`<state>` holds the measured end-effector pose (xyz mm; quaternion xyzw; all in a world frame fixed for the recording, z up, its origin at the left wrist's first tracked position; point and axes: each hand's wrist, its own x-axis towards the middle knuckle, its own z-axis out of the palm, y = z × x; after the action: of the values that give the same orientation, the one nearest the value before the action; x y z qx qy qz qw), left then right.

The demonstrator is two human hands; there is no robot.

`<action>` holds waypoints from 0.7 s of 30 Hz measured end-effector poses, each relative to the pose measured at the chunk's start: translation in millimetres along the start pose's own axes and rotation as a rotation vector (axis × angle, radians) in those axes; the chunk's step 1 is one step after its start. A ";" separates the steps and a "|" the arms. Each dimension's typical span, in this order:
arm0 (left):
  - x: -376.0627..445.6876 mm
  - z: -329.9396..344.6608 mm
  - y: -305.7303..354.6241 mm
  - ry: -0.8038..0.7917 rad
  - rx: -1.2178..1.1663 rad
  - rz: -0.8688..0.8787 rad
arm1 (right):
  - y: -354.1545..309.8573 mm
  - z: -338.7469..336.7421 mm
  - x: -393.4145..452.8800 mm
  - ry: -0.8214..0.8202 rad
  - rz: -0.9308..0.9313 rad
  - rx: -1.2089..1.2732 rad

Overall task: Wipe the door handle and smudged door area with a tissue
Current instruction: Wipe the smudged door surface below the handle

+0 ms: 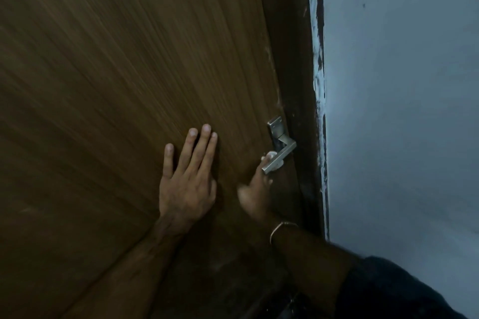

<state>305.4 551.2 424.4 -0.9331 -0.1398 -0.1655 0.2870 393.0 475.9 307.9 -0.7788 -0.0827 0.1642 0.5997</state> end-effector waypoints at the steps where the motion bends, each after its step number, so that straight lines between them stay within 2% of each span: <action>1: -0.2 -0.1 -0.3 -0.002 0.003 0.003 | -3.8 -4.1 1.3 0.037 -0.103 -0.020; 3: 0.4 0.1 -1.0 -0.003 0.000 0.010 | 1.3 -2.6 -10.2 0.078 -0.408 -0.124; 4: 0.7 -0.2 -1.2 -0.002 -0.005 0.009 | 10.6 2.3 -16.9 0.050 -0.442 -0.157; 5: 0.2 -0.7 -1.3 -0.001 -0.008 0.006 | 21.2 5.6 -19.0 0.023 -0.383 -0.166; 8: -1.5 -0.8 -2.6 0.015 -0.006 0.018 | 37.5 16.0 -12.4 -0.020 -0.027 -0.001; 10: -3.2 0.6 -7.1 0.023 -0.016 0.026 | 27.9 20.6 -20.1 -0.134 -0.024 0.048; 15: -5.7 -1.6 -8.9 0.060 -0.052 0.004 | -9.7 32.7 -72.8 -0.169 -0.488 -0.094; 21: -0.5 -11.7 -19.7 0.195 -0.069 -0.075 | -82.8 -10.5 -29.2 -0.023 -0.924 -0.284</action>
<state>295.3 560.0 443.0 -0.9160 -0.1403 -0.2709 0.2604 375.1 478.9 394.5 -0.7329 -0.4481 -0.1236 0.4967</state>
